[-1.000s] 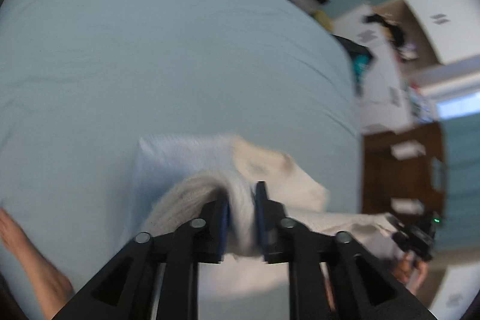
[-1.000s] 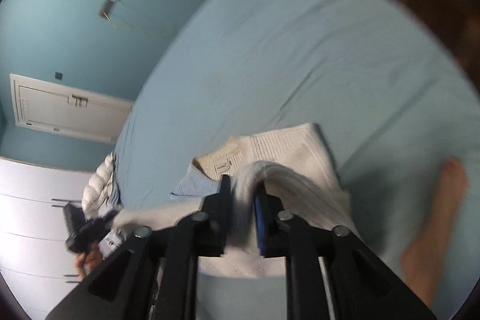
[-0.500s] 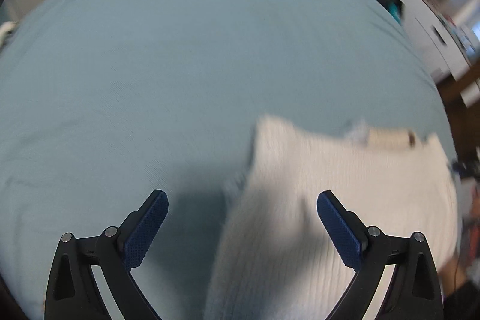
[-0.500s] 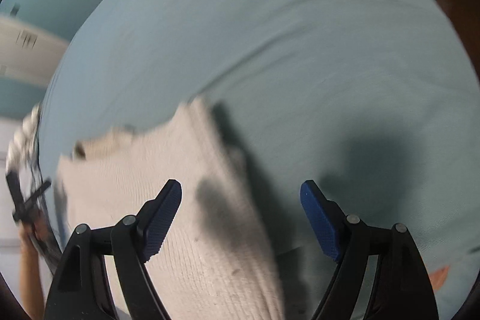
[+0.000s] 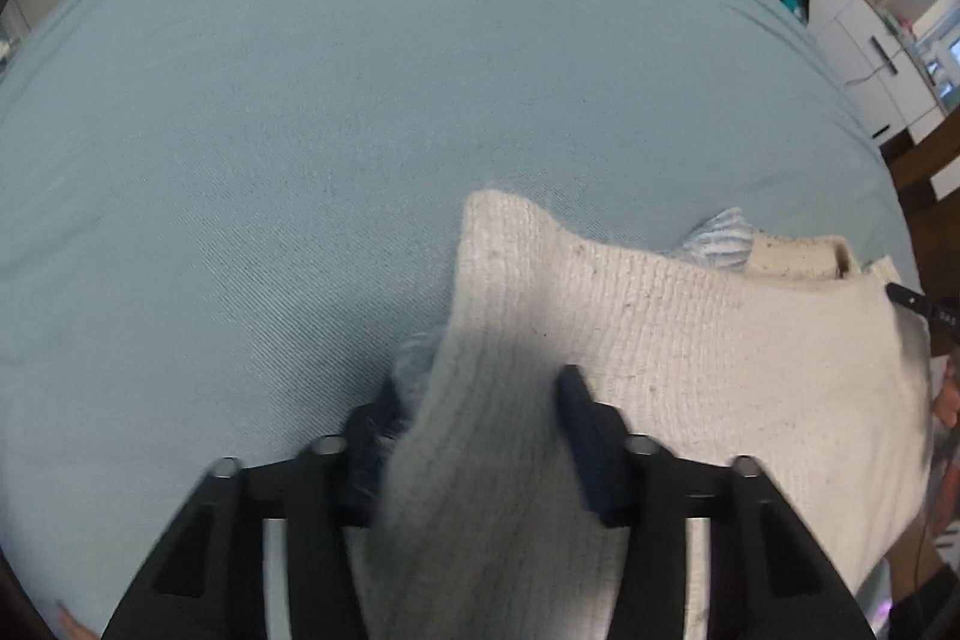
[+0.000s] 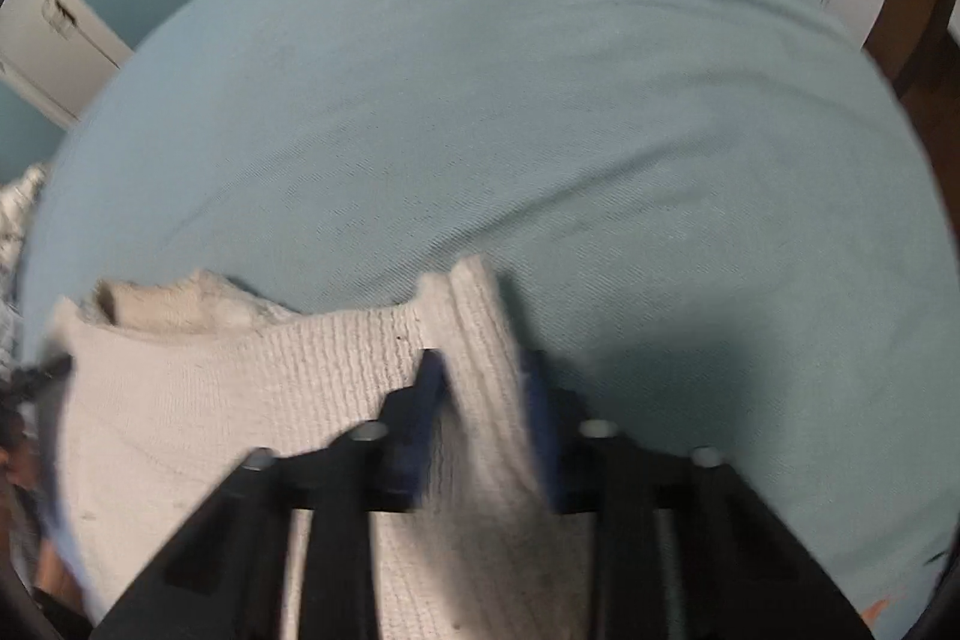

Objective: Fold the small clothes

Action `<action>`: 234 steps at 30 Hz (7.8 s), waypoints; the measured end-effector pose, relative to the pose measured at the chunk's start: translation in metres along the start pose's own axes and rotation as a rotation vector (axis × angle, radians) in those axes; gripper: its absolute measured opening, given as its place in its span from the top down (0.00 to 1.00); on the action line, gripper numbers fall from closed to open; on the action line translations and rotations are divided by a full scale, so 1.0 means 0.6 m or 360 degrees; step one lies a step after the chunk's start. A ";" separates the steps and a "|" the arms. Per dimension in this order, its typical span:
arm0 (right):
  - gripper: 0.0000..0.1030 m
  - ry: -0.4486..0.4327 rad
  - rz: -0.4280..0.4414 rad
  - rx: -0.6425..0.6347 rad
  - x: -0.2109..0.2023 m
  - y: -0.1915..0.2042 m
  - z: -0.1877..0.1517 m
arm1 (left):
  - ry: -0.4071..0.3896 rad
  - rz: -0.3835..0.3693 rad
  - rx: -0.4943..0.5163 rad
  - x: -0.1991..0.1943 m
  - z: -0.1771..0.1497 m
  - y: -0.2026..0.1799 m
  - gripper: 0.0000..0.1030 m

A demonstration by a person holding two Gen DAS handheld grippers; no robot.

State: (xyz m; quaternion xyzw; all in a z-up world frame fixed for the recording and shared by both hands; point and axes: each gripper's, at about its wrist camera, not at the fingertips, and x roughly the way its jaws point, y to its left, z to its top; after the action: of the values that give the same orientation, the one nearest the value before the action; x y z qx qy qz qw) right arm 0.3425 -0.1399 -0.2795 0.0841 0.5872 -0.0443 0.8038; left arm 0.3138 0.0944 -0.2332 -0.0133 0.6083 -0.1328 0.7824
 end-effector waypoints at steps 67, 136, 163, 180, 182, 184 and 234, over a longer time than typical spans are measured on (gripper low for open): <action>0.94 -0.0666 0.0024 0.0006 -0.204 -0.001 -0.038 | -0.0460 -0.0021 0.0077 -0.127 0.001 -0.042 0.92; 0.01 -0.0348 0.0175 -0.0199 -0.185 -0.068 -0.218 | -0.0423 0.0476 0.0411 -0.098 -0.190 -0.191 0.00; 0.10 -0.0362 -0.0141 -0.0450 -0.099 0.097 -0.224 | -0.0278 0.0428 0.0504 -0.030 -0.138 -0.233 0.00; 0.07 0.0025 0.0334 0.0175 -0.079 -0.091 -0.264 | -0.0109 0.0394 0.0161 0.002 -0.156 -0.199 0.00; 0.07 0.0124 0.0360 0.0298 -0.101 -0.106 -0.284 | -0.0093 0.0395 0.0178 -0.008 -0.155 -0.195 0.00; 0.07 0.0260 0.0346 0.0414 -0.118 -0.128 -0.315 | -0.0079 0.0417 0.0211 -0.013 -0.164 -0.197 0.00; 0.70 0.0538 0.0500 0.0927 -0.185 -0.301 -0.390 | 0.0866 -0.0541 -0.1304 0.055 -0.409 0.044 0.00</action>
State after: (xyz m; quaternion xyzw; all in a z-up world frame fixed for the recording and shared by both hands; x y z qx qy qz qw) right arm 0.0587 -0.2766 -0.2581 0.4045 0.6545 -0.0711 0.6348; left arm 0.0919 0.1471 -0.3330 -0.3820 0.7810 -0.0077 0.4941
